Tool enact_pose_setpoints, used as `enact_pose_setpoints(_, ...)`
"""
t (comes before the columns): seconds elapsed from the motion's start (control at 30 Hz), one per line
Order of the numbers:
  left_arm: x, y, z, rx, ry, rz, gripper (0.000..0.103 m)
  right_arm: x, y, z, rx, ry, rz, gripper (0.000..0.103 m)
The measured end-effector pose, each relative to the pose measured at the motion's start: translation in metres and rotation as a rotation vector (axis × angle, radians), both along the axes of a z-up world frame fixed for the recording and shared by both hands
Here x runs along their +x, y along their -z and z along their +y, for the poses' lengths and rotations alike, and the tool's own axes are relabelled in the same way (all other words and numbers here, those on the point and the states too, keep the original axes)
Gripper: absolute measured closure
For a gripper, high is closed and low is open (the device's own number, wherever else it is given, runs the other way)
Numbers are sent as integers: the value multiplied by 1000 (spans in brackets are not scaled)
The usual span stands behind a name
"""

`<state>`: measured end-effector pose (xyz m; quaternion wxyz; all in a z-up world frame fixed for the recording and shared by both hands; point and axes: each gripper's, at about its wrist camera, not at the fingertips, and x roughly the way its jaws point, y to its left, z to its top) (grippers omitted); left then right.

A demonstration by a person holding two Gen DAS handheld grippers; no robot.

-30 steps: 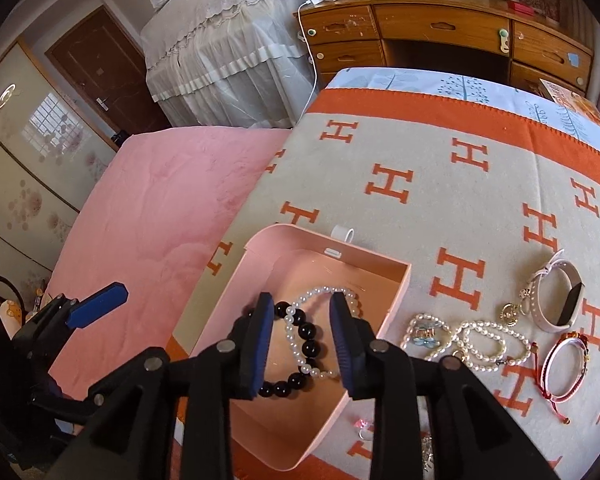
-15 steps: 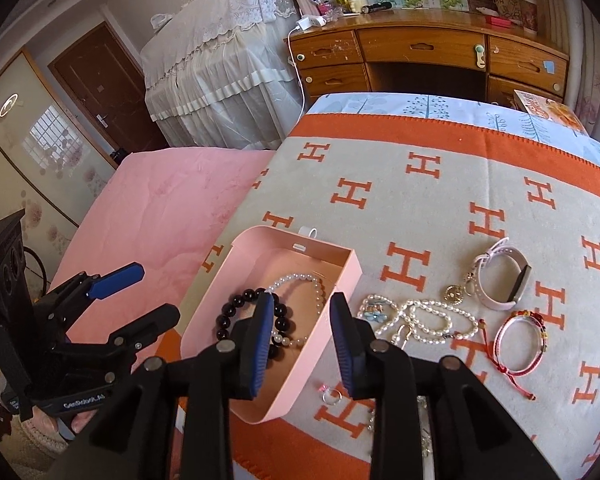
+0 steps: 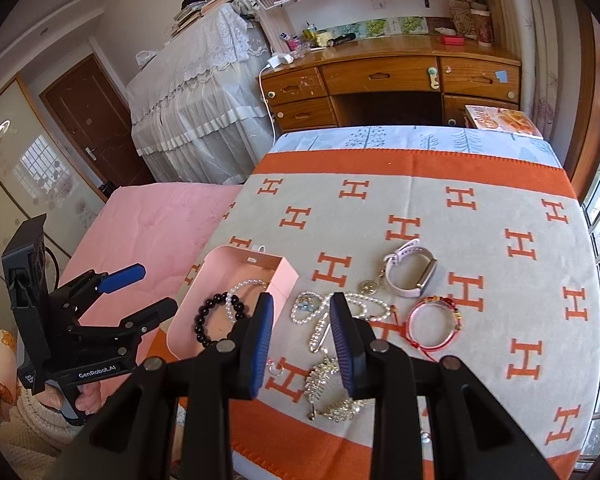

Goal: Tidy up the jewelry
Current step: 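Grasp the white-strap watch with the left tool while the right tool grasps the red beaded bracelet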

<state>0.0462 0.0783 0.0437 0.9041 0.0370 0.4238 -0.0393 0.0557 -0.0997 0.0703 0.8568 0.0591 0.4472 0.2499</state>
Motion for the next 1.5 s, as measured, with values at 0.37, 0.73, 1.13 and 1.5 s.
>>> enact_pose_setpoints(0.37, 35, -20, -70, 25, 101, -17, 21, -1, -18, -59, -23, 83, -60, 63)
enact_pose_setpoints(0.73, 113, 10, -148, -13, 154, 109, 21, 35, 17, -104, -52, 151, 33, 63)
enact_pose_setpoints(1.13, 164, 64, -184, 61, 242, 233, 21, 59, 84, -115, -56, 136, 169, 63)
enact_pose_setpoints(1.5, 180, 87, -157, 119, 263, 260, 21, 70, 125, -73, -195, 34, 157, 64)
